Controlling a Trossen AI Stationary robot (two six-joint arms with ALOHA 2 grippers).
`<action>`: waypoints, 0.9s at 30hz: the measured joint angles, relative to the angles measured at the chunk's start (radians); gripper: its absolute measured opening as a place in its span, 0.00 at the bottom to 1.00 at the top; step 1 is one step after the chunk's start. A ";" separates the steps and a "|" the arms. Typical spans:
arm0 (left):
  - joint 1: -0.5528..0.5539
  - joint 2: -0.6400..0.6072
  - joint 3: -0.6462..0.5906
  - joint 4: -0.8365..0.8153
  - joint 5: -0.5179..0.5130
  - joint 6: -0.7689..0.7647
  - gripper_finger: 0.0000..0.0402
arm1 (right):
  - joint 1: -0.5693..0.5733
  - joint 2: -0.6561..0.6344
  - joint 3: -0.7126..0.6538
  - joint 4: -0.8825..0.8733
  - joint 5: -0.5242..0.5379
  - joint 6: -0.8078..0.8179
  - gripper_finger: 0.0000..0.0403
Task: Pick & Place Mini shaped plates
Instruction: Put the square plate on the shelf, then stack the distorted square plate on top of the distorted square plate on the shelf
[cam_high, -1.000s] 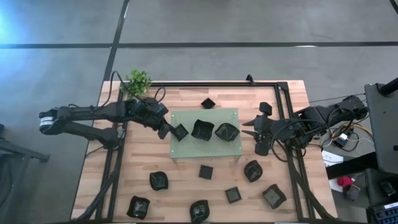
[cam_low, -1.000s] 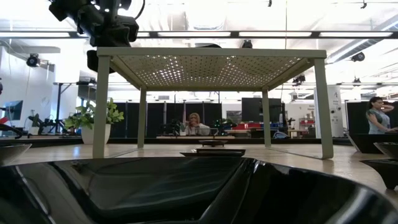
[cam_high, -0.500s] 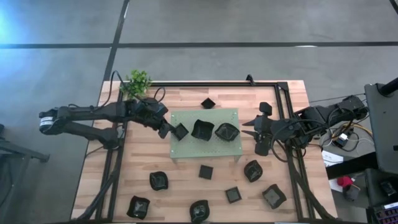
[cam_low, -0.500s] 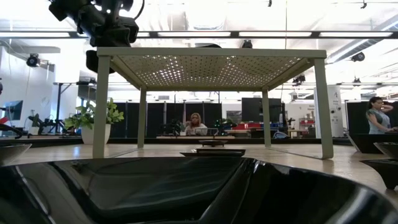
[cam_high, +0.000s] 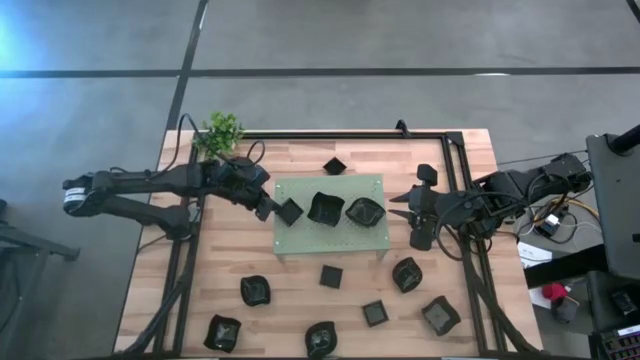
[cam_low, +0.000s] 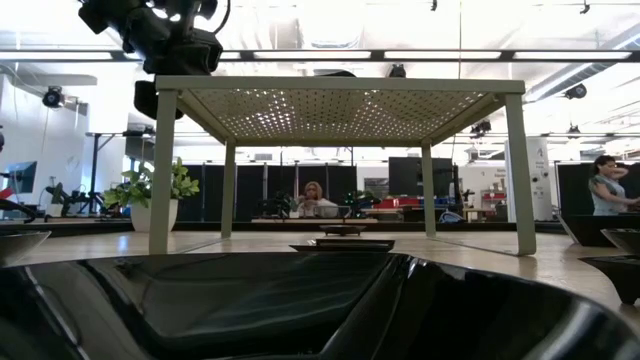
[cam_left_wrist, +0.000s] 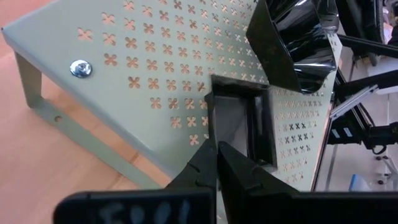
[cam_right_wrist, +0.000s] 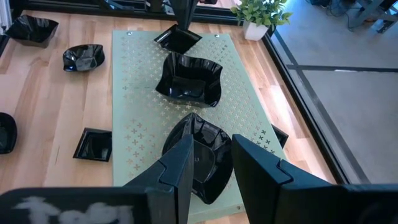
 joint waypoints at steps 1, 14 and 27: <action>0.000 0.000 0.000 0.000 0.000 -0.001 0.03 | 0.000 0.000 0.000 0.000 0.000 0.000 0.26; 0.012 -0.015 0.019 0.000 -0.017 0.016 0.15 | 0.000 0.000 0.000 0.000 0.000 0.000 0.26; 0.004 -0.043 0.155 0.006 -0.114 0.286 0.15 | 0.000 0.000 0.000 0.000 0.000 0.000 0.26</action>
